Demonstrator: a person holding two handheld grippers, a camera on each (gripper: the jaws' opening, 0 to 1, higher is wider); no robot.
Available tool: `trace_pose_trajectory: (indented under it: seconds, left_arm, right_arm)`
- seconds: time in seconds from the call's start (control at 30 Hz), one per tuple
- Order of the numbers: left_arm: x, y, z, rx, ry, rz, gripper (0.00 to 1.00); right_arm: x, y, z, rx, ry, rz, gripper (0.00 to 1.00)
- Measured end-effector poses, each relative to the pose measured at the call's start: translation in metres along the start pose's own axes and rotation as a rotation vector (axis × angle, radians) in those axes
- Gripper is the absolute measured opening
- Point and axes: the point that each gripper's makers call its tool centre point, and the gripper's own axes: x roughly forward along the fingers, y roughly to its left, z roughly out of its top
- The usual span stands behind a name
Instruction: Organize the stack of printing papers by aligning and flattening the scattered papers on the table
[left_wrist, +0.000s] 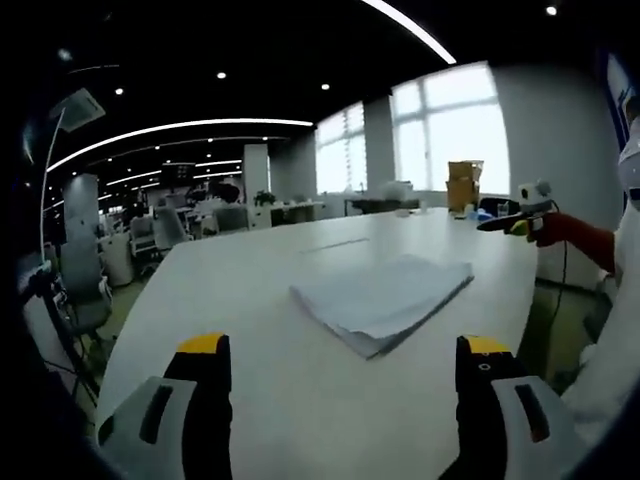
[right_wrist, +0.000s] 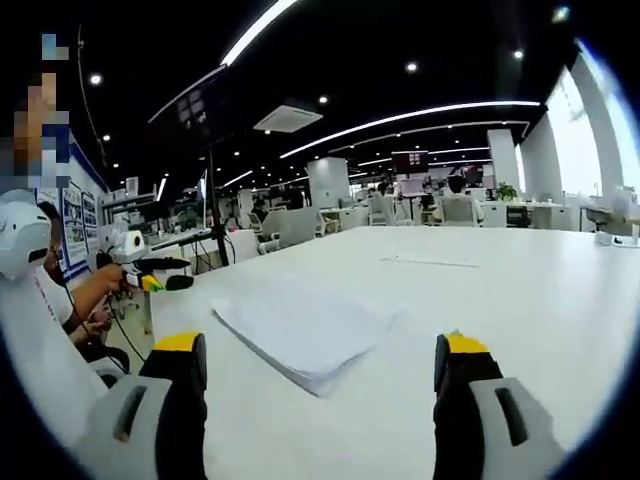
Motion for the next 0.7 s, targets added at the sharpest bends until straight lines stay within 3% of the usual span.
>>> trace_pose_trajectory:
  seconds: [0.7]
  left_arm:
    - [-0.0024,-0.0046,-0.0033,0.011,0.012,-0.011,0.96]
  right_arm:
    - [-0.0052,-0.0023,-0.0022,0.000,0.015,-0.023,0.90]
